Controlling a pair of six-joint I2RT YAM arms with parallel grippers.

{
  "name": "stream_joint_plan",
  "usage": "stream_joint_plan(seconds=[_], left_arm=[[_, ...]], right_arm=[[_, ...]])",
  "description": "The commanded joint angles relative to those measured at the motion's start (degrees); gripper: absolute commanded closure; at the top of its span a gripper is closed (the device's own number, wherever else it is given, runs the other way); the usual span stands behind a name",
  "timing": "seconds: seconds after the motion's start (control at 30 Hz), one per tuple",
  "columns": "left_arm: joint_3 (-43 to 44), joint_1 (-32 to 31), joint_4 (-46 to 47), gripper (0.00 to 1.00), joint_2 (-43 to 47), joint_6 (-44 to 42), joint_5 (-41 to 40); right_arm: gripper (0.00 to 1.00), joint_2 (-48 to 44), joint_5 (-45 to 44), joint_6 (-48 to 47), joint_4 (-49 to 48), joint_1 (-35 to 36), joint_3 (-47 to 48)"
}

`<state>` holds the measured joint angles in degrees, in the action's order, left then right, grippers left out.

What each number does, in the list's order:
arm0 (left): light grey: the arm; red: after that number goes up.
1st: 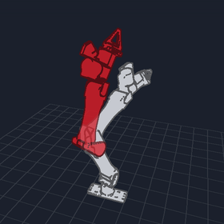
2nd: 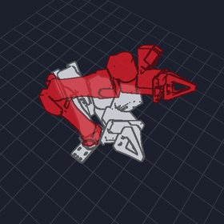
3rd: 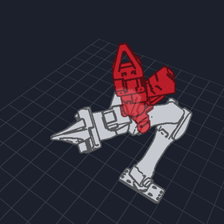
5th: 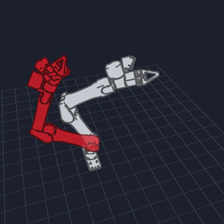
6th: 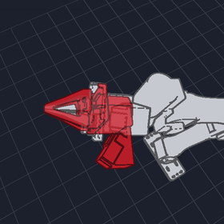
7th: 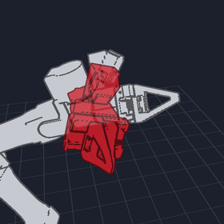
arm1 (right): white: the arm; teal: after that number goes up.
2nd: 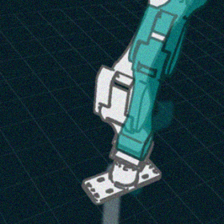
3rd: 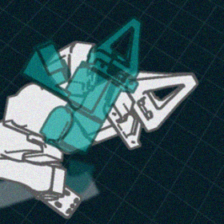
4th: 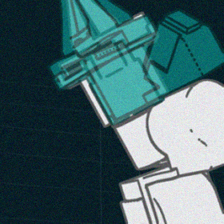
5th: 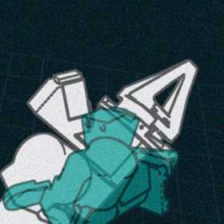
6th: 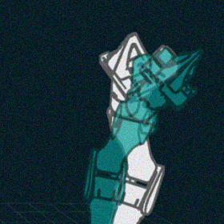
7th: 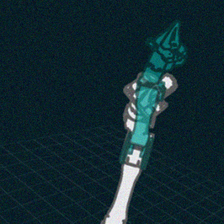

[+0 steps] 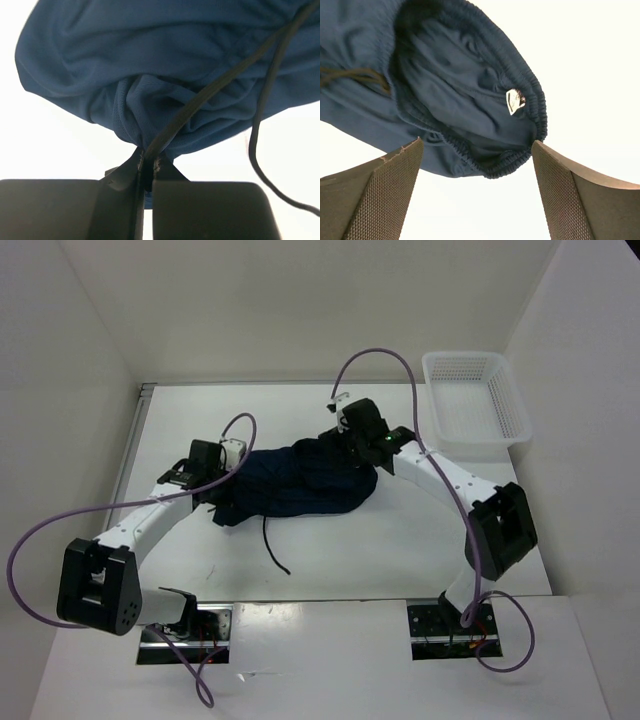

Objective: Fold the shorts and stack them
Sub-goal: Flatten the shorts out

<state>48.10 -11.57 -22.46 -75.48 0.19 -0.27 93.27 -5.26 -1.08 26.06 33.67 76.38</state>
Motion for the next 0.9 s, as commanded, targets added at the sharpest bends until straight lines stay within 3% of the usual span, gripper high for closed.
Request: stream_joint_plan(seconds=[0.0,0.2,0.27,0.37,0.4,0.53,0.63,0.73,0.87], left_arm=[[-1.0,-0.3,-1.5,1.00,1.1,-0.2,0.6],[-2.1,-0.3,-2.1,1.00,1.7,-0.2,0.0],[-2.7,-0.3,-2.1,1.00,1.7,-0.2,0.0],[-2.7,-0.3,-2.1,1.00,1.7,-0.2,0.0],[-2.2,-0.3,-2.1,1.00,2.2,-0.2,-0.6],[0.8,1.6,-0.8,1.00,2.2,-0.2,-2.2],[3.6,4.6,1.7,1.00,2.2,-0.2,-5.0],[6.9,8.2,2.9,1.00,1.0,-0.2,-5.5],[6.9,6.8,1.0,1.00,1.0,-0.2,-6.1]], right_arm=[[0.05,5.5,2.0,-3.5,0.4,1.7,-2.2],[0.02,11.6,2.5,-5.1,0.3,5.1,-3.1],[0.07,15.2,1.9,-4.3,0.3,5.1,-1.8],[0.46,18.4,1.2,-2.2,0.3,4.5,-0.1],[0.71,18.4,1.2,-1.6,0.9,3.9,1.1],[1.00,16.2,5.6,-0.3,2.2,1.5,4.4],[1.00,9.2,14.6,2.0,2.2,-2.7,5.5],[1.00,0.0,25.1,6.3,-3.0,-15.1,1.4],[1.00,-5.4,29.0,9.0,-7.2,-20.1,-3.9]])
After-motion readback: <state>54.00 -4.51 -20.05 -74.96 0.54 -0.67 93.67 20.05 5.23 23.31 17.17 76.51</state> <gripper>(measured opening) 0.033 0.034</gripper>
